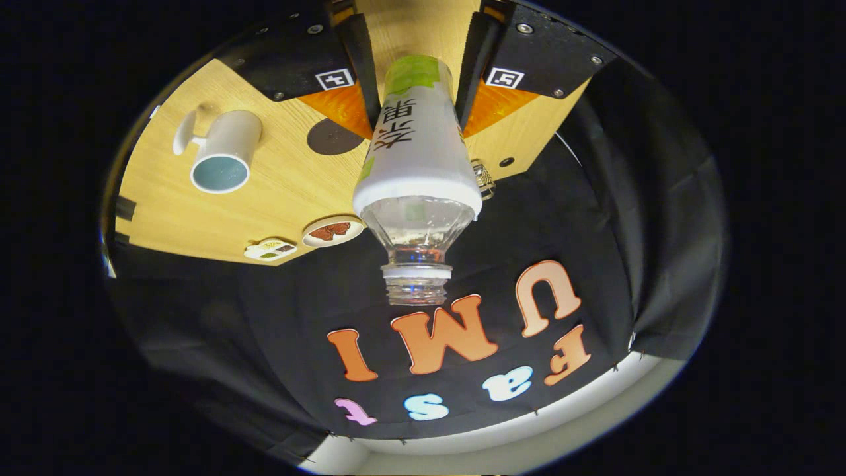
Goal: Take the bottle from table, then pour the juice into the cup, finally place the bottle on the coaster
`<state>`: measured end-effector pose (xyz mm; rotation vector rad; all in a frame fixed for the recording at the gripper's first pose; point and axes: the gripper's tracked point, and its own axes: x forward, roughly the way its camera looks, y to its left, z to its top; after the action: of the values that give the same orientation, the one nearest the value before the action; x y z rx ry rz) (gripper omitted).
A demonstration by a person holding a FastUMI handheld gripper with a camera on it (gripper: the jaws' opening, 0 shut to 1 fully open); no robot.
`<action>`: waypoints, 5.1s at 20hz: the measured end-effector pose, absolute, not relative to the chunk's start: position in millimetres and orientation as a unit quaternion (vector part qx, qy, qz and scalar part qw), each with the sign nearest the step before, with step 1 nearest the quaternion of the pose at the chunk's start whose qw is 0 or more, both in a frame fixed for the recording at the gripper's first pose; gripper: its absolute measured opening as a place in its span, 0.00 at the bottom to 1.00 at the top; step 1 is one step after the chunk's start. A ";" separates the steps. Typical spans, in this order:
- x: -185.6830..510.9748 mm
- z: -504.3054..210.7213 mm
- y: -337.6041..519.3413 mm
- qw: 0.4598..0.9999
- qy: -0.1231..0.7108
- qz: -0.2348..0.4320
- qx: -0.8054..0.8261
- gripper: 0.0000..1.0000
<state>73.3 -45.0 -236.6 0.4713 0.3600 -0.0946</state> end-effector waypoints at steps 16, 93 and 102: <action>111.8 -198.7 -66.5 0.826 0.115 -0.068 0.548 0.58; 120.0 -189.8 -120.0 0.555 0.103 -0.154 0.811 0.58; 122.6 -184.8 -121.3 0.537 0.099 -0.157 0.823 0.58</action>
<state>122.6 -121.3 -184.8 1.9578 0.2364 -0.3739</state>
